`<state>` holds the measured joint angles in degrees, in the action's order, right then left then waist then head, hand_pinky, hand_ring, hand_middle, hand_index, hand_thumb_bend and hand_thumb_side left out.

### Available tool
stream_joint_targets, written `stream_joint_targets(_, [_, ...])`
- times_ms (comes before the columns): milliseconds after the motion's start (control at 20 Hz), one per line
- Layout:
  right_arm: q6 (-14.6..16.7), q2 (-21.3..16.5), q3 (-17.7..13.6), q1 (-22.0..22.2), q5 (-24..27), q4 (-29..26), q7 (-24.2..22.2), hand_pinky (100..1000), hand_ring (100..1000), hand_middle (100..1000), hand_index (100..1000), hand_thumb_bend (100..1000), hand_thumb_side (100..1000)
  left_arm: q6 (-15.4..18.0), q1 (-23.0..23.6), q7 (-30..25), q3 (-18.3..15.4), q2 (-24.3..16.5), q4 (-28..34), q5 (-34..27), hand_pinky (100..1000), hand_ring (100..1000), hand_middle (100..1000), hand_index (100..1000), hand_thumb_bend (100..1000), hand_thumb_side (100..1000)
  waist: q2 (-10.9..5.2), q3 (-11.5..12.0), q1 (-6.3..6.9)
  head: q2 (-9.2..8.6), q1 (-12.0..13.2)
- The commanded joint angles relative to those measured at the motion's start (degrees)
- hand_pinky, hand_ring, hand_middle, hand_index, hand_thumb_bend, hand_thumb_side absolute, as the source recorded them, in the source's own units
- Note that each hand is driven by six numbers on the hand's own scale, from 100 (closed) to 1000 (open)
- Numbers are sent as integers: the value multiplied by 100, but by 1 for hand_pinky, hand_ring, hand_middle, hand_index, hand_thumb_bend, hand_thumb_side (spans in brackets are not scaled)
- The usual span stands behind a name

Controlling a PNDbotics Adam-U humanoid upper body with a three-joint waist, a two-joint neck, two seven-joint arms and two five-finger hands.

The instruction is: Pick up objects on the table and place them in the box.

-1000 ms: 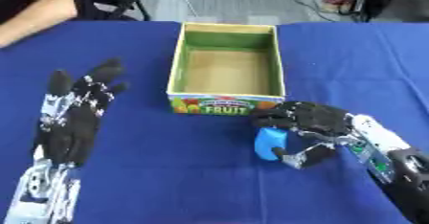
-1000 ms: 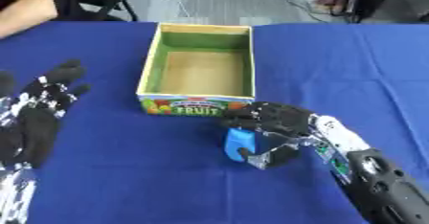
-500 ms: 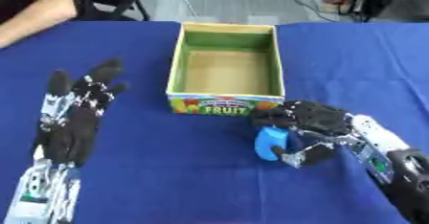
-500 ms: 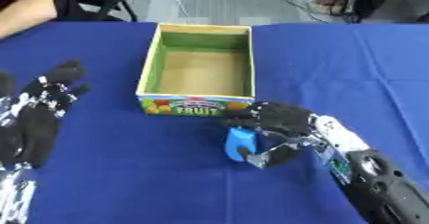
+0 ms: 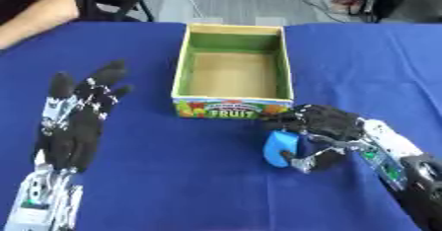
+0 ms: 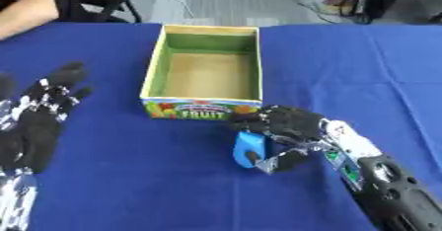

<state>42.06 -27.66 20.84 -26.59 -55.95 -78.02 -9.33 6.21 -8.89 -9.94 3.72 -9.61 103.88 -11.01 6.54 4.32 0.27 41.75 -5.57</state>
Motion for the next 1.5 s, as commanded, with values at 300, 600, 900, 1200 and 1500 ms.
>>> stream_joint_targets(300, [-104, -134, -3, 36, -91, 2, -31, 559, 521, 822, 927, 100, 352, 10, -92, -12, 12, -7, 99, -36, 908, 971, 925, 786, 821, 1000, -71, -18, 1, -77, -49])
stream_joint_targets(600, [-157, -132, -4, 47, -139, -9, -7, 535, 495, 817, 922, 100, 301, 10, -93, -11, 14, -6, 99, -36, 908, 971, 925, 786, 821, 1000, -70, -17, 0, -76, -47])
stream_joint_targets(900, [-163, -133, -7, 55, -157, -10, 22, 511, 472, 808, 914, 100, 297, 8, -94, -11, 16, -3, 96, -36, 908, 972, 925, 785, 821, 1000, -69, -14, -1, -82, -47])
stream_joint_targets(1200, [-191, -159, -31, 63, -102, -90, 164, 465, 426, 744, 862, 100, 225, 7, -94, -12, 18, 0, 91, -33, 908, 973, 925, 785, 822, 1000, -69, -11, -4, -86, -48])
stream_joint_targets(1500, [-318, -308, -116, 121, 150, -465, 280, 429, 393, 684, 827, 100, 151, 7, -89, -12, 16, -2, 78, -24, 908, 974, 926, 783, 821, 1000, -73, -19, -14, -85, -32])
